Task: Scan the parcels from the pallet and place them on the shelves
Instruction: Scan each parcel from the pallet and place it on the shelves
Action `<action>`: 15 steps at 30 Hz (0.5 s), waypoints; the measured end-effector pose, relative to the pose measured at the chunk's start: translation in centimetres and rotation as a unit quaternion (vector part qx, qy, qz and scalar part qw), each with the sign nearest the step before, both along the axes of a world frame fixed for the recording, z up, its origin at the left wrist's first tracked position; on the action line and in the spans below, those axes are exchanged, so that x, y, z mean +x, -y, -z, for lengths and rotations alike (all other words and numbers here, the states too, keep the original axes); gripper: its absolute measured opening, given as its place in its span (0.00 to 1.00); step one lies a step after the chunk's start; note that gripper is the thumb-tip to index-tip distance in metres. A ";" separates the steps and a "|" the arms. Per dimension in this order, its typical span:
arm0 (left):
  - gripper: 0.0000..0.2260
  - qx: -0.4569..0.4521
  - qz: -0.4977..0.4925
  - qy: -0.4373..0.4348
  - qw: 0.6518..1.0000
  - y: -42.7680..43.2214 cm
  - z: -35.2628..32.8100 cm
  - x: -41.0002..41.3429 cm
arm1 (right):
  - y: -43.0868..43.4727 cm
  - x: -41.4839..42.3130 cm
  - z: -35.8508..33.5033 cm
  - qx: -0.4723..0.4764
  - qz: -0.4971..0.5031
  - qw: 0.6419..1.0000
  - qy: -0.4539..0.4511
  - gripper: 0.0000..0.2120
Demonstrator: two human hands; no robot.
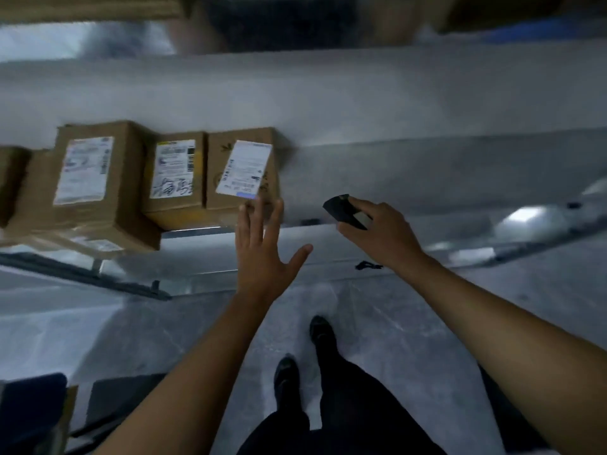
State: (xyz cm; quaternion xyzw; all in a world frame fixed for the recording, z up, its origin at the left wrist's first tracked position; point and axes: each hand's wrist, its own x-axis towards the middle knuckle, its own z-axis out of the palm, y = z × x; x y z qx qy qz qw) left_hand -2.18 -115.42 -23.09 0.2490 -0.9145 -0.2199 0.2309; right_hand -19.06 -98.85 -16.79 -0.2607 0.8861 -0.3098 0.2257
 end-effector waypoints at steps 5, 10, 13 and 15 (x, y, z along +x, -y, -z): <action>0.39 0.049 0.120 -0.002 0.992 -5.9 -0.4 -1.3 | -10.5 4.5 -0.5 -0.004 0.128 0.992 0.010 0.32; 0.39 0.094 0.285 0.039 0.953 -16.0 -1.2 -4.2 | -23.5 8.5 -1.0 0.001 0.271 0.962 -0.028 0.32; 0.39 0.100 0.379 0.045 0.919 -23.4 -2.8 -6.1 | -32.1 10.7 -1.6 0.000 0.361 0.931 -0.051 0.33; 0.39 0.096 0.432 0.048 0.895 -28.8 -3.9 -7.5 | -38.0 12.1 -2.1 0.003 0.405 0.913 -0.055 0.34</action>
